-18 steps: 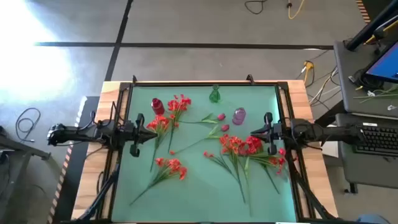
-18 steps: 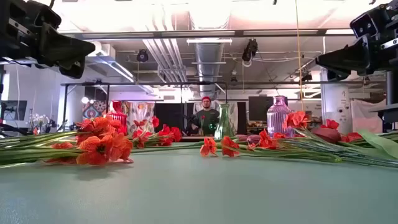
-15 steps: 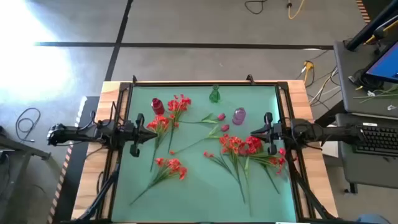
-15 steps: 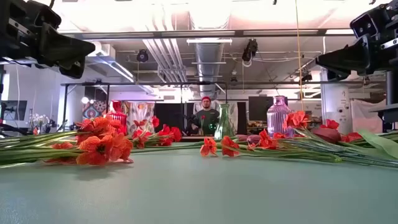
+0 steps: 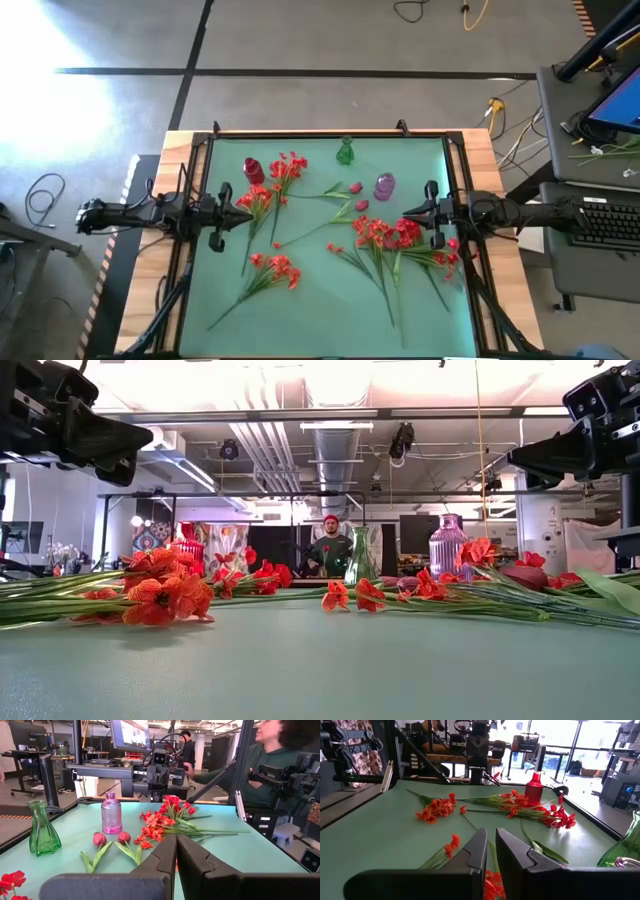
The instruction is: Sort flowers into vase by color
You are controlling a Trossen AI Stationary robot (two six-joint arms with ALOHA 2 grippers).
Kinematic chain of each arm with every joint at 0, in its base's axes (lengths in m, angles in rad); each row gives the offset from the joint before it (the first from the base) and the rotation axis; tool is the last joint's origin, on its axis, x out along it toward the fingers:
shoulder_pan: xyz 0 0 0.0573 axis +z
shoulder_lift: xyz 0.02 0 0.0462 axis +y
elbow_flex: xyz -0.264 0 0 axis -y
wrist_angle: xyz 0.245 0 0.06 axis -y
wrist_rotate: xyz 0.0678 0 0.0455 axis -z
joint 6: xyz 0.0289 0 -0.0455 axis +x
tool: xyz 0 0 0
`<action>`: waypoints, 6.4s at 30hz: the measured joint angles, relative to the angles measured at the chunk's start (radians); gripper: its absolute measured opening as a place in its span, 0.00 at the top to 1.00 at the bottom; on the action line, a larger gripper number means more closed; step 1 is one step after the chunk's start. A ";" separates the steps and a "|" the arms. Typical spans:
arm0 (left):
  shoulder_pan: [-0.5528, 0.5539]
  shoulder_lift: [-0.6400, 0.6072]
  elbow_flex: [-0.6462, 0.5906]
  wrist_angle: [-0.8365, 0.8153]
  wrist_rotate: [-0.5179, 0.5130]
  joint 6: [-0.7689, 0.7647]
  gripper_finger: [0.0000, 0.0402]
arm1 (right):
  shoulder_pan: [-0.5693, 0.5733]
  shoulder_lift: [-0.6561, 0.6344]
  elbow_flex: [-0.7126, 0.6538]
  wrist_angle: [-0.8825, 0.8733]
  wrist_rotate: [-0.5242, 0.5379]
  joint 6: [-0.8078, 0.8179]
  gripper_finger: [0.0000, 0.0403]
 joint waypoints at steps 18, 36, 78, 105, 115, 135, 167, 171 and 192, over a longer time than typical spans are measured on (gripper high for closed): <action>0.000 0.000 0.000 0.000 0.000 0.000 1.00 | 0.000 0.000 0.000 0.000 0.000 0.000 0.92; 0.000 0.000 0.000 0.000 0.000 0.000 1.00 | 0.000 0.000 0.000 0.000 0.000 0.000 0.92; 0.000 0.010 0.080 0.663 -0.035 -0.219 1.00 | 0.000 0.020 0.000 0.166 0.141 0.636 0.92; -0.001 0.340 0.471 -0.058 -0.165 -0.337 1.00 | 0.032 0.446 0.295 -0.029 0.052 0.994 0.92; -0.013 0.683 0.511 -0.055 -0.210 -0.349 1.00 | 0.256 0.875 0.758 -0.650 0.149 1.099 0.92; -0.697 1.002 0.510 -0.112 -0.743 -0.822 1.00 | 0.413 1.463 1.227 -0.973 -0.008 1.224 0.65; -0.725 1.024 0.523 -0.116 -0.840 -0.781 1.00 | 0.387 1.776 1.231 -0.799 0.078 1.185 0.29; -0.724 1.024 0.523 -0.116 -0.848 -0.776 1.00 | 0.378 1.789 1.232 -0.787 0.074 1.160 0.38; -0.725 1.024 0.523 -0.111 -0.850 -0.767 1.00 | 0.366 1.777 1.232 -0.773 0.079 1.137 0.96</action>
